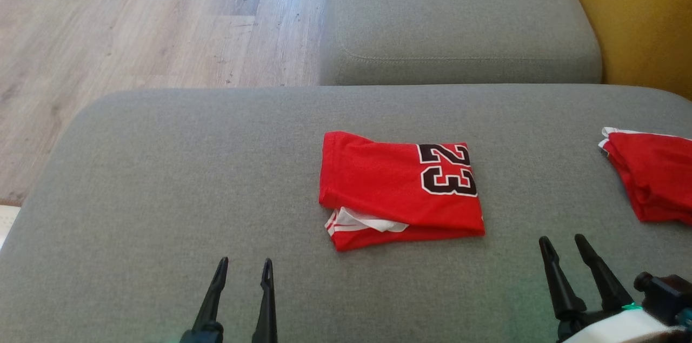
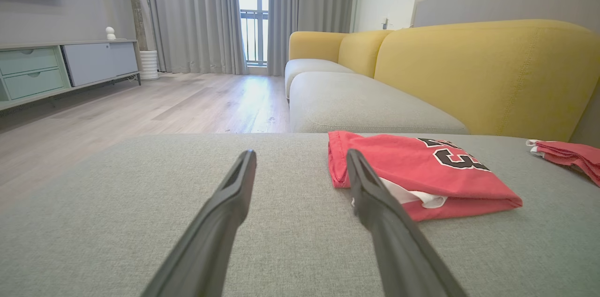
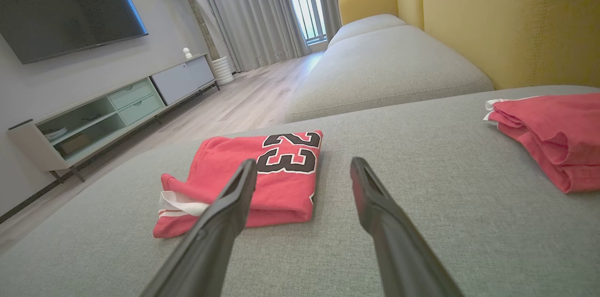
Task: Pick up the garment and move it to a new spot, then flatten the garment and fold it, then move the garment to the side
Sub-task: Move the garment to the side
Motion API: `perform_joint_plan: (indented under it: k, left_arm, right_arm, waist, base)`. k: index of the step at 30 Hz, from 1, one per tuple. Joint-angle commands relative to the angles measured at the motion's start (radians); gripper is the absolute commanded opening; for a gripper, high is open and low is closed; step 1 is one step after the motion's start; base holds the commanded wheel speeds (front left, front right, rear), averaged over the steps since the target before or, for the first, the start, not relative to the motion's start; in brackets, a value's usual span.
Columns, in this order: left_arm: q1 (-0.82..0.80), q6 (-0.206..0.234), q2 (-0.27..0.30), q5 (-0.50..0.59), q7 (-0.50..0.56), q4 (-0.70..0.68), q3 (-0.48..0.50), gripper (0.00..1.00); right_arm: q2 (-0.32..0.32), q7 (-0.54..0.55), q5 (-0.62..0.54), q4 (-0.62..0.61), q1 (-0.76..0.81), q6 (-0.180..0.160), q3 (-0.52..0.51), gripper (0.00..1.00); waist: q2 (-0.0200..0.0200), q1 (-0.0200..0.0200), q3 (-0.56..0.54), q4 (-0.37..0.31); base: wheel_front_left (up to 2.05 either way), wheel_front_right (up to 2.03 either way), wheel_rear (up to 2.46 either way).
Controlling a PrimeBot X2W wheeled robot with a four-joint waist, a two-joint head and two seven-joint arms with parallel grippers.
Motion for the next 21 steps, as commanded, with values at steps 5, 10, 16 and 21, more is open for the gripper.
perform_joint_plan:
  k: [5, 10, 16, 21]
  left_arm:
    - [-0.026, 0.010, 0.007, -0.012, 0.000, -0.034, 0.019, 1.00]
    - [-0.028, 0.014, 0.008, -0.013, 0.000, -0.034, 0.016, 1.00]
    - [-0.029, 0.020, 0.010, -0.016, -0.001, -0.031, 0.016, 1.00]
    - [-0.036, 0.024, 0.007, -0.016, -0.004, -0.028, 0.014, 1.00]
  right_arm:
    - [-0.013, -0.004, -0.004, -0.031, -0.028, -0.001, 0.006, 1.00]
    - [-0.012, -0.005, -0.003, -0.028, -0.029, -0.001, 0.006, 1.00]
    - [-0.005, -0.004, -0.005, -0.014, -0.038, -0.001, 0.008, 1.00]
    - [-0.007, 0.008, -0.006, 0.019, -0.100, -0.001, 0.036, 1.00]
  waist:
    - [0.0000, 0.0000, -0.003, 0.000]
    - [0.0000, 0.0000, -0.001, 0.001]
    - [0.0000, 0.0000, 0.009, 0.007]
    - [0.0000, 0.0000, 0.041, 0.007]
  base:
    - [0.00, 0.00, 0.00]
    - [0.00, 0.00, 0.00]
    - [0.00, 0.00, 0.00]
    - [0.00, 0.00, 0.00]
